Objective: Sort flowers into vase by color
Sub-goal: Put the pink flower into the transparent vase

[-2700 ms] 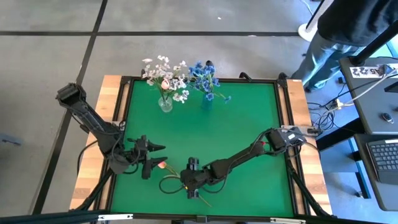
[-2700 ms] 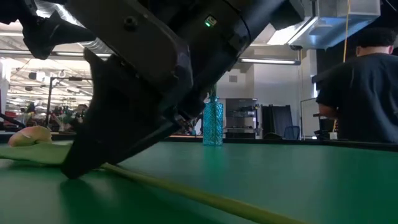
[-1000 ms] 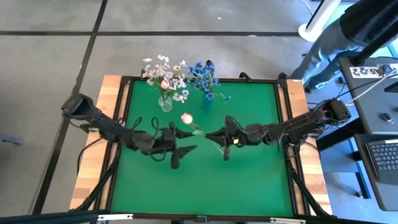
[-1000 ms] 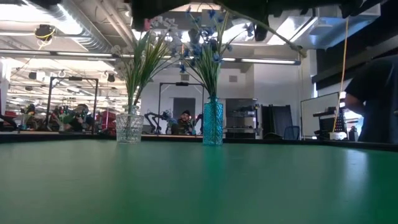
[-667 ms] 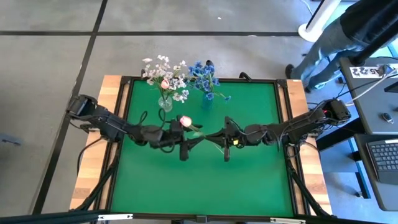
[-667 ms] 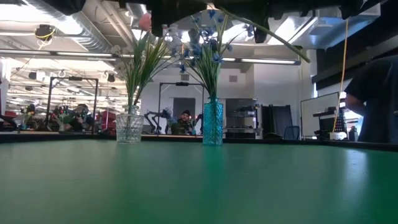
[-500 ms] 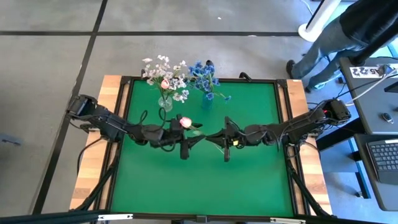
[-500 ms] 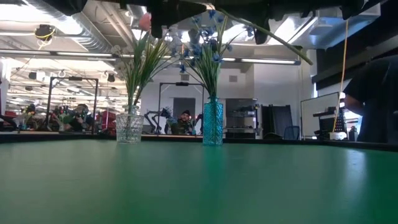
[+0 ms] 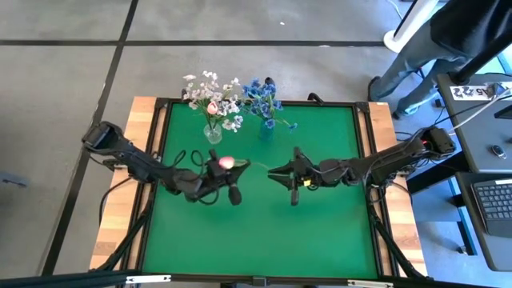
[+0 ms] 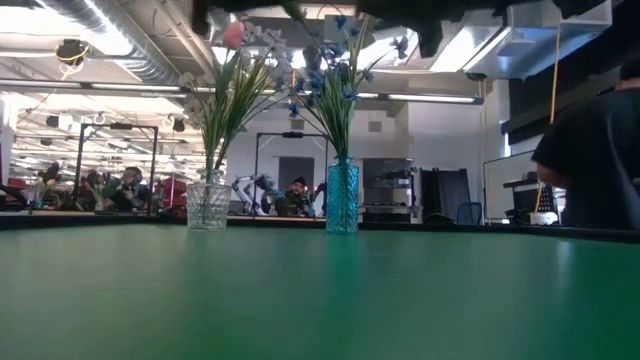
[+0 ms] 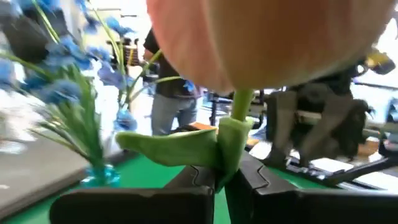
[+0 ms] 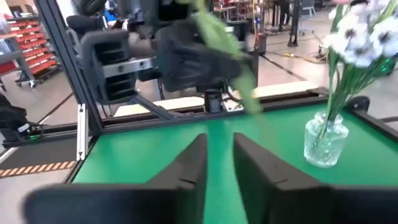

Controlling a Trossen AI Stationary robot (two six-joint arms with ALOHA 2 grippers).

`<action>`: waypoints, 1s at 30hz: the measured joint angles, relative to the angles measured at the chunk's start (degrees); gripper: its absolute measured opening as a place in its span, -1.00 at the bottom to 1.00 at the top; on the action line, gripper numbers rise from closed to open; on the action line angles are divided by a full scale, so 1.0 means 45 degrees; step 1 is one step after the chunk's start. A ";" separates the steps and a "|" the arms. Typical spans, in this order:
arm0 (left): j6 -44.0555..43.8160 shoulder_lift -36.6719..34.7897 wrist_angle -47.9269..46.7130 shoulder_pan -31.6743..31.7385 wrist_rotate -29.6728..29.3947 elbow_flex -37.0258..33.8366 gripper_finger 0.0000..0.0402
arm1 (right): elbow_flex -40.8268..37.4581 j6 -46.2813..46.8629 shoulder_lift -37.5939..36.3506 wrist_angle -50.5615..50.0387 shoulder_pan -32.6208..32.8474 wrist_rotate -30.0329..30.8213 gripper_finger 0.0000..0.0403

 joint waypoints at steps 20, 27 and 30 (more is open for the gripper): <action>0.5704 -0.4444 -0.1972 -0.1745 -0.7568 0.0000 -0.99 | 0.0015 -0.0016 -0.1751 -0.3060 -0.0010 0.1197 0.25; -0.0525 -0.4452 -0.7156 -0.1177 0.0163 0.0000 -0.99 | 0.0010 -0.0013 -0.1751 -0.3206 -0.0019 0.1206 0.25; -0.4750 -0.4371 -1.1470 -0.0591 0.1133 0.0000 -0.99 | 0.0010 -0.0013 -0.1746 -0.3299 -0.0019 0.1307 0.25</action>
